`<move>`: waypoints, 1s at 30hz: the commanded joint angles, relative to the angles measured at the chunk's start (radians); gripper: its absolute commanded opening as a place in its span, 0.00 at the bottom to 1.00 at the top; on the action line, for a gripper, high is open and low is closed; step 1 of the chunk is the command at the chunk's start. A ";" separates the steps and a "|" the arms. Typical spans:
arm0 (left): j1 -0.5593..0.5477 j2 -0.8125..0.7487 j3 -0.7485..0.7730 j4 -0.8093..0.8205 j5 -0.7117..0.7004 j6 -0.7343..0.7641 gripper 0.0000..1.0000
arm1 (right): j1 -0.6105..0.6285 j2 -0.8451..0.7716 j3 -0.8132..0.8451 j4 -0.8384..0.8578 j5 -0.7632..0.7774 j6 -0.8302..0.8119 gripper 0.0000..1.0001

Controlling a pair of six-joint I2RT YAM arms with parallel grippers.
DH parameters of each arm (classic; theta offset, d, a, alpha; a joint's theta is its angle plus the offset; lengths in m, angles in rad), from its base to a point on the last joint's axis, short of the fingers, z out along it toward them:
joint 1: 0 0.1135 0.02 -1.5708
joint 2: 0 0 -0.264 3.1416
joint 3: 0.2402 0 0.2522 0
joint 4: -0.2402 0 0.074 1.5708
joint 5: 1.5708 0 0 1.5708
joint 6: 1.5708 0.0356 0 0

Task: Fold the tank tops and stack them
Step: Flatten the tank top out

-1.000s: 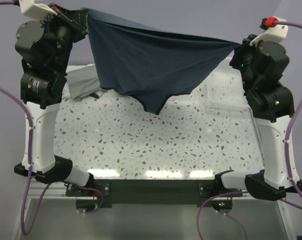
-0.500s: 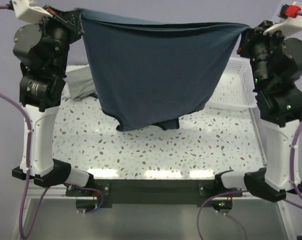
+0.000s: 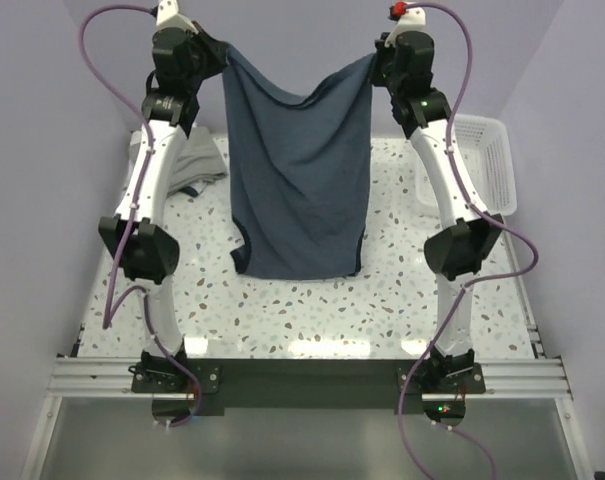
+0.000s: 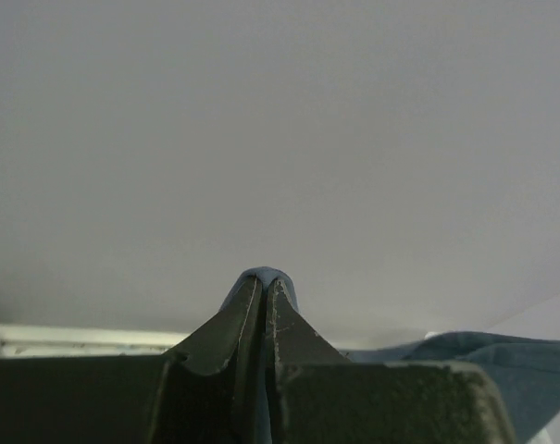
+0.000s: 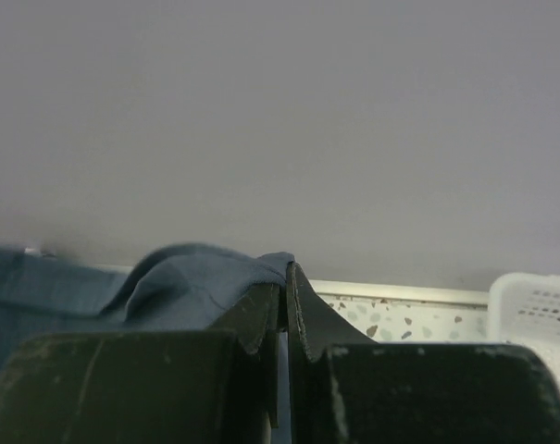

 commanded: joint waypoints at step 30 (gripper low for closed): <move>0.093 -0.837 -1.584 0.615 0.209 -0.346 0.00 | -0.045 -0.895 -1.471 0.278 0.034 0.314 0.00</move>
